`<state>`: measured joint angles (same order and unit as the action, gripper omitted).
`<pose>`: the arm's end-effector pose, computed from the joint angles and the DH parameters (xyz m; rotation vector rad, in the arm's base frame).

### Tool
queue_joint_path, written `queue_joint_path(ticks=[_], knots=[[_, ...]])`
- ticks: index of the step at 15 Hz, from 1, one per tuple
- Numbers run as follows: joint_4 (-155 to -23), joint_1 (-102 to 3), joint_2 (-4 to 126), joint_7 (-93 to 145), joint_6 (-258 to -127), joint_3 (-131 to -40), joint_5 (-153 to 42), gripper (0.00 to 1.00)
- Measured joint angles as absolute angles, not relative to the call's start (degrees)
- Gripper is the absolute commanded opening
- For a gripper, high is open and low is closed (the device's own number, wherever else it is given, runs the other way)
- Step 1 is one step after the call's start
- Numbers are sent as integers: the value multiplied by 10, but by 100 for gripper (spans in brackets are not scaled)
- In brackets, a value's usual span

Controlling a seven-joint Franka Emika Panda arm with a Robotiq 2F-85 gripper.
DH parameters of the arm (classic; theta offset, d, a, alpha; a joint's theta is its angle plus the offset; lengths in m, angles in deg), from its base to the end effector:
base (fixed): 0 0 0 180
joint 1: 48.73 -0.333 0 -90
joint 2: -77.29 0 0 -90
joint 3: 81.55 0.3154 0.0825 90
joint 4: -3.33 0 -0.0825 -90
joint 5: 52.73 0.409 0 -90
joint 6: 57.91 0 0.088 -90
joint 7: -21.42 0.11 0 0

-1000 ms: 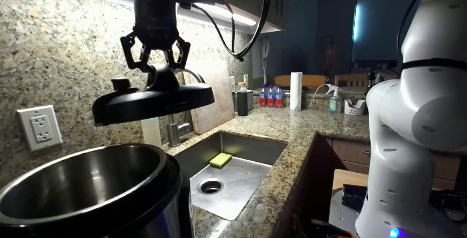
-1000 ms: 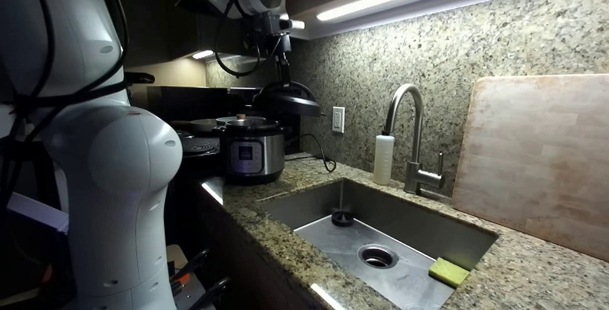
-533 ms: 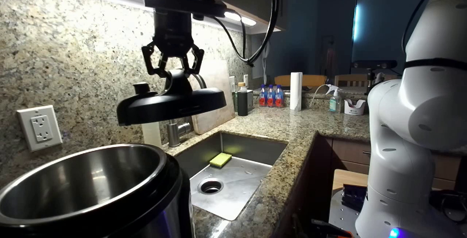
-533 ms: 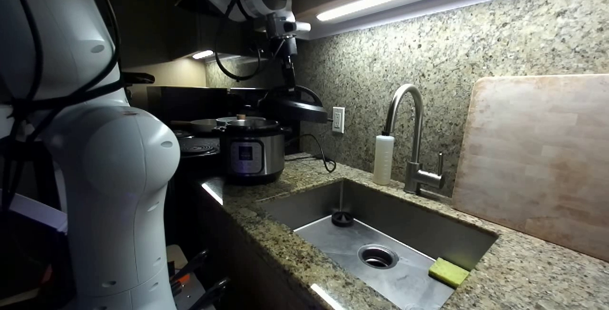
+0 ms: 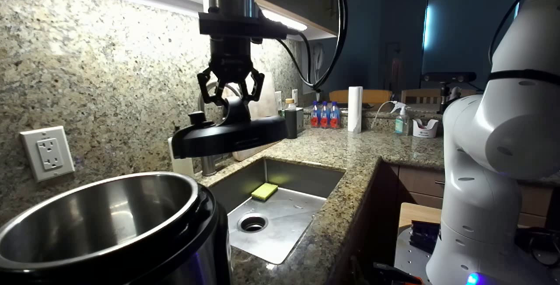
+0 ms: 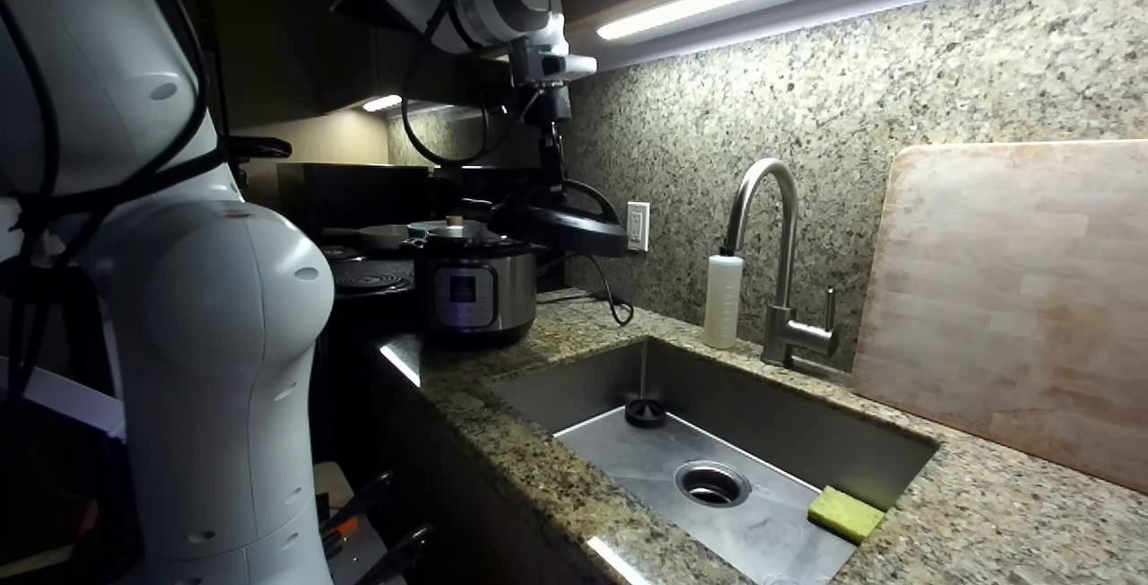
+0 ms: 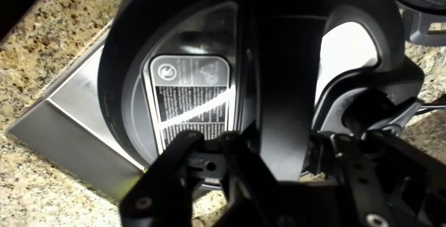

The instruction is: Open the rice cooker and put the lid in the sink

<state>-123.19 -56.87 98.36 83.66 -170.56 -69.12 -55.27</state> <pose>0.4500 0.1743 0.5254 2.9166 -1.1014 0.2604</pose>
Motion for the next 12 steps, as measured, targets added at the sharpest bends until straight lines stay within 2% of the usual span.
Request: queue_joint_path(ticks=[12], knots=[[-1284, -544, 990, 861, -1706, -705, -551, 8]])
